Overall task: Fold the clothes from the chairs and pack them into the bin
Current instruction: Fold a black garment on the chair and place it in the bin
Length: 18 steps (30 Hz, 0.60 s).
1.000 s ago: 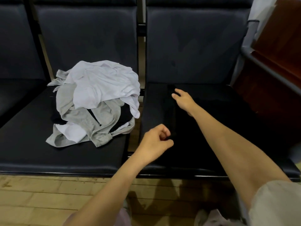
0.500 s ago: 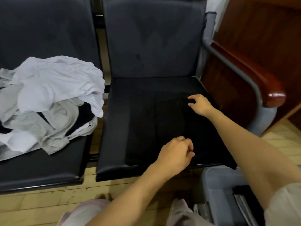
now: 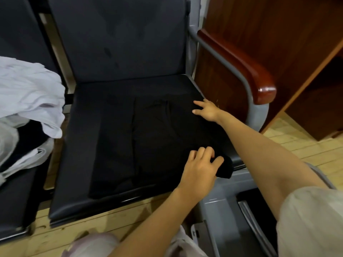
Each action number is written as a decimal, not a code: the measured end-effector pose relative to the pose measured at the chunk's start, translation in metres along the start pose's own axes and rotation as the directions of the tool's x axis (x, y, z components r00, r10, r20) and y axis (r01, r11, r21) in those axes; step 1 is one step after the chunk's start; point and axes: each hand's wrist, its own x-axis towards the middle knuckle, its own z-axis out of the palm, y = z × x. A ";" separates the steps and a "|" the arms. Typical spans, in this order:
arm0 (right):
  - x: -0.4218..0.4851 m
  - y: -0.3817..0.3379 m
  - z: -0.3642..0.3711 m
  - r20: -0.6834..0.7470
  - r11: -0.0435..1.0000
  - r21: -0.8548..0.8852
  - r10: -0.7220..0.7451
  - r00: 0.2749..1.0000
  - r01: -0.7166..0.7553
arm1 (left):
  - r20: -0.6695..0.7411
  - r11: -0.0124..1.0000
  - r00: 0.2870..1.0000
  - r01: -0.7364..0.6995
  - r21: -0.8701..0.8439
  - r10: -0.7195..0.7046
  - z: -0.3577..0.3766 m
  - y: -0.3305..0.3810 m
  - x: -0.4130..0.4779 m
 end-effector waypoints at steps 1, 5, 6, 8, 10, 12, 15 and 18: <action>0.001 0.000 0.000 0.011 1.000 0.017 0.000 1.000 0.000 | -0.027 1.000 1.000 0.000 0.006 0.000 0.002 0.002 0.002; 0.003 0.001 -0.001 0.007 0.996 0.083 -0.019 1.000 0.019 | -0.099 0.986 0.986 0.124 -0.115 -0.135 0.001 0.008 0.008; 0.003 0.002 -0.002 -0.003 0.994 0.110 -0.018 1.000 0.018 | -0.094 0.965 0.974 0.189 -0.184 -0.208 -0.004 0.009 0.009; 0.001 0.003 -0.005 -0.028 0.983 0.185 0.003 1.000 0.002 | -0.006 0.851 0.922 0.355 -0.386 -0.387 -0.022 0.008 0.012; -0.003 0.000 -0.009 -0.070 0.964 0.266 0.027 0.997 -0.008 | 0.059 0.691 0.848 0.467 -0.551 -0.526 -0.038 0.005 0.014; -0.006 -0.010 -0.013 -0.104 0.949 0.316 0.021 0.994 0.013 | 0.060 0.582 0.783 0.508 -0.634 -0.619 -0.057 0.000 0.014; -0.008 -0.039 -0.016 -0.127 0.933 0.351 -0.032 0.991 0.075 | 0.129 0.520 0.756 0.552 -0.651 -0.642 -0.086 -0.009 0.003; -0.008 -0.081 -0.007 -0.108 0.923 0.359 -0.110 0.988 0.142 | 0.273 0.463 0.717 0.646 -0.607 -0.641 -0.116 -0.020 -0.016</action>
